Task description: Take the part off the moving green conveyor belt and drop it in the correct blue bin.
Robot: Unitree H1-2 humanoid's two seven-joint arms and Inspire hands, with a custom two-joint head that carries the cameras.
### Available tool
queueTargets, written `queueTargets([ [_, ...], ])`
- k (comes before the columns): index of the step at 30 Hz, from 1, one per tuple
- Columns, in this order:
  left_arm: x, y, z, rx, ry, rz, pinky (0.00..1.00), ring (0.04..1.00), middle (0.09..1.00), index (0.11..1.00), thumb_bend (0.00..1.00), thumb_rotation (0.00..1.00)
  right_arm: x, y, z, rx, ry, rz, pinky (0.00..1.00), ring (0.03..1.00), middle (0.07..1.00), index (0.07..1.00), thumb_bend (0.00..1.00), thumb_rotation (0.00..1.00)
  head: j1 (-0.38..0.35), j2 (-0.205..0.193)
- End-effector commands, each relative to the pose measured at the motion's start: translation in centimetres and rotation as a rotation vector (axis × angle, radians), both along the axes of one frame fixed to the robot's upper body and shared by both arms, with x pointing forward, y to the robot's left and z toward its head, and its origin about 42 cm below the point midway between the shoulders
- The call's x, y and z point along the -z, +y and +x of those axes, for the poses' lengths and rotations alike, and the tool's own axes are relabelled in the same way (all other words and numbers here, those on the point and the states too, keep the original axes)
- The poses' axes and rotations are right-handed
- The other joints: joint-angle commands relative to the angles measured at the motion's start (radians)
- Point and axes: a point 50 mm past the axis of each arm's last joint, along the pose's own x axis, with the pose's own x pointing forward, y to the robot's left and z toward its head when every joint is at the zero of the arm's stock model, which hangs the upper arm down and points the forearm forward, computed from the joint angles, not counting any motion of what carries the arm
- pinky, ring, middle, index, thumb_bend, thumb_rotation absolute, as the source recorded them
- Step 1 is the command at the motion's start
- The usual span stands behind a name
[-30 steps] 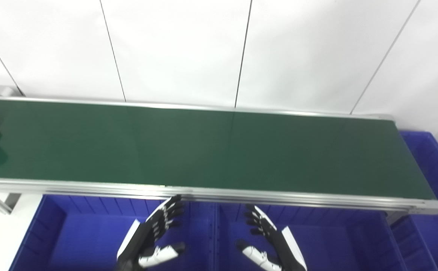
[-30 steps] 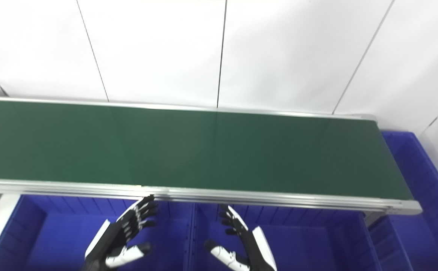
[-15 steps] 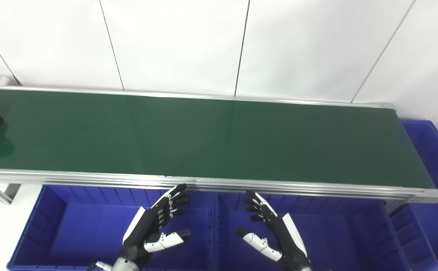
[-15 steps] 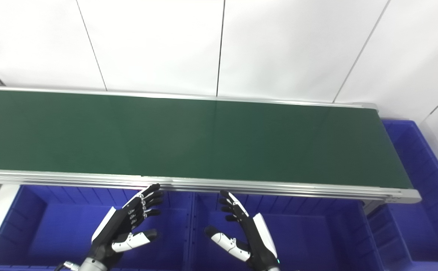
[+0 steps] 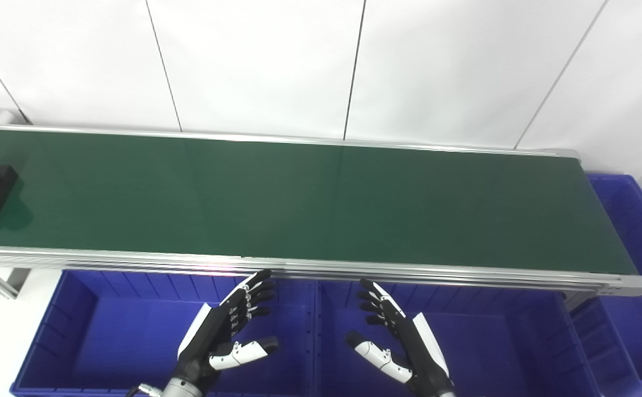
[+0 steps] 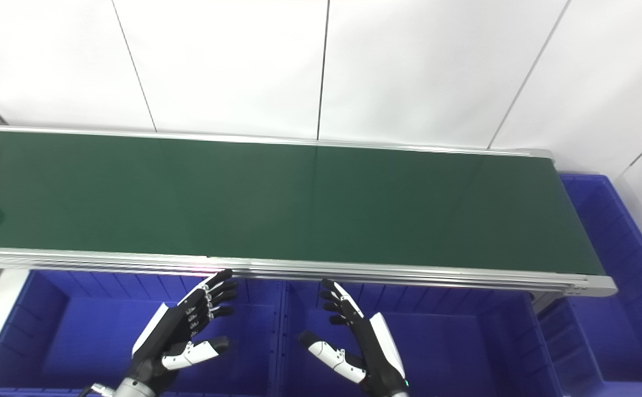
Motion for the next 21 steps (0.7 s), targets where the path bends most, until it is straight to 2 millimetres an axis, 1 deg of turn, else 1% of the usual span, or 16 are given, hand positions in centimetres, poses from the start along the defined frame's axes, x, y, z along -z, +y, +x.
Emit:
queueTargets([
  [1, -0.9, 0.2, 0.1, 0.011, -0.040, -0.015, 0.81, 0.872, 0.885, 0.912, 0.93, 0.48, -1.1, 0.4, 0.3, 0.004, -0.034, 0.022, 0.77, 0.834, 0.869, 0.924, 0.64, 0.70, 0.000, -0.001],
  [7, -0.8, 0.5, -0.1, 0.015, -0.038, -0.024, 0.82, 0.883, 0.887, 0.913, 0.92, 0.46, -1.0, 0.5, 0.2, 0.006, -0.031, 0.029, 0.77, 0.836, 0.870, 0.924, 0.65, 0.70, -0.001, -0.007],
  [13, -0.5, 0.6, -0.2, 0.017, -0.038, -0.018, 0.81, 0.877, 0.883, 0.908, 0.92, 0.46, -0.8, 0.6, 0.2, 0.005, -0.032, 0.031, 0.77, 0.834, 0.869, 0.923, 0.63, 0.68, 0.010, -0.026],
  [15, -0.1, 0.5, -0.3, 0.016, -0.044, -0.014, 0.82, 0.876, 0.879, 0.906, 0.92, 0.45, -0.4, 0.4, 0.0, 0.005, -0.030, 0.031, 0.77, 0.835, 0.871, 0.923, 0.63, 0.68, 0.062, -0.073],
  [16, 0.1, 0.4, -0.4, 0.016, -0.047, -0.012, 0.81, 0.872, 0.872, 0.900, 0.92, 0.45, -0.2, 0.3, 0.0, 0.005, -0.028, 0.032, 0.77, 0.837, 0.874, 0.924, 0.63, 0.68, 0.078, -0.085],
  [17, 0.4, 0.2, -0.4, 0.016, -0.049, -0.009, 0.81, 0.871, 0.870, 0.898, 0.93, 0.45, 0.1, 0.2, -0.1, 0.006, -0.027, 0.035, 0.77, 0.838, 0.875, 0.924, 0.62, 0.68, 0.114, -0.109],
  [18, 0.6, 0.1, -0.5, 0.016, -0.051, -0.006, 0.81, 0.872, 0.868, 0.895, 0.93, 0.45, 0.3, 0.0, -0.2, 0.007, -0.027, 0.036, 0.77, 0.840, 0.876, 0.923, 0.62, 0.67, 0.124, -0.115],
  [19, 0.8, -0.2, -0.6, 0.017, -0.051, -0.006, 0.81, 0.872, 0.868, 0.895, 0.93, 0.45, 0.5, -0.2, -0.3, 0.008, -0.026, 0.037, 0.77, 0.840, 0.876, 0.923, 0.62, 0.67, 0.172, -0.145],
  [20, 1.1, -0.4, -0.7, 0.018, -0.044, -0.012, 0.81, 0.874, 0.869, 0.894, 0.94, 0.45, 0.6, -0.4, -0.4, 0.009, -0.024, 0.036, 0.78, 0.841, 0.875, 0.923, 0.62, 0.67, 0.190, -0.156],
  [21, 1.3, -0.6, -0.7, 0.019, -0.037, -0.016, 0.81, 0.875, 0.871, 0.893, 0.94, 0.44, 0.8, -0.6, -0.5, 0.008, -0.024, 0.032, 0.78, 0.844, 0.874, 0.924, 0.61, 0.67, 0.223, -0.178],
])
